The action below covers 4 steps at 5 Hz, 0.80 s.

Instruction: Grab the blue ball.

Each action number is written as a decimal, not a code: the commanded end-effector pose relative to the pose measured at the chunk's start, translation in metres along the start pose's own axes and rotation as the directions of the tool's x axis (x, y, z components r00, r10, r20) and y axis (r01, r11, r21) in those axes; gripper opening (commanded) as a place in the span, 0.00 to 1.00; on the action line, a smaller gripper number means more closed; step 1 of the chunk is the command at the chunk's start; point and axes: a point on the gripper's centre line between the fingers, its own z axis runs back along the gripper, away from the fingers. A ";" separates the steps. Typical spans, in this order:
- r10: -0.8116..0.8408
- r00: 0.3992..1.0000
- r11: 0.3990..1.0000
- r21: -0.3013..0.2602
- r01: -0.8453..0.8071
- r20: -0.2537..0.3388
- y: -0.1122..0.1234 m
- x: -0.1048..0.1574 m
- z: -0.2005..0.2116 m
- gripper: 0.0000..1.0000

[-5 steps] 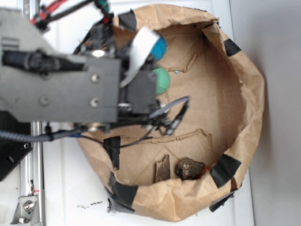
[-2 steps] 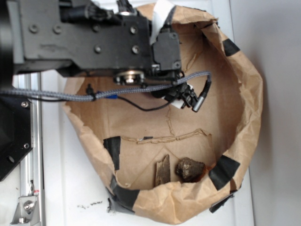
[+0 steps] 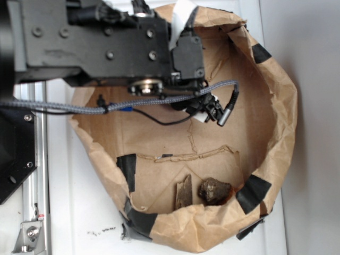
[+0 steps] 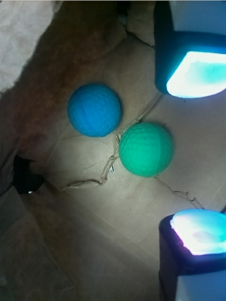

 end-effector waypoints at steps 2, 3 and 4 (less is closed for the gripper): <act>0.220 0.973 0.975 -0.031 -0.219 0.067 -0.025 0.036 -0.002 1.00; 0.243 0.967 0.970 -0.012 -0.243 0.080 -0.025 0.041 -0.005 1.00; 0.242 0.963 0.970 0.006 -0.244 0.116 -0.014 0.042 -0.012 1.00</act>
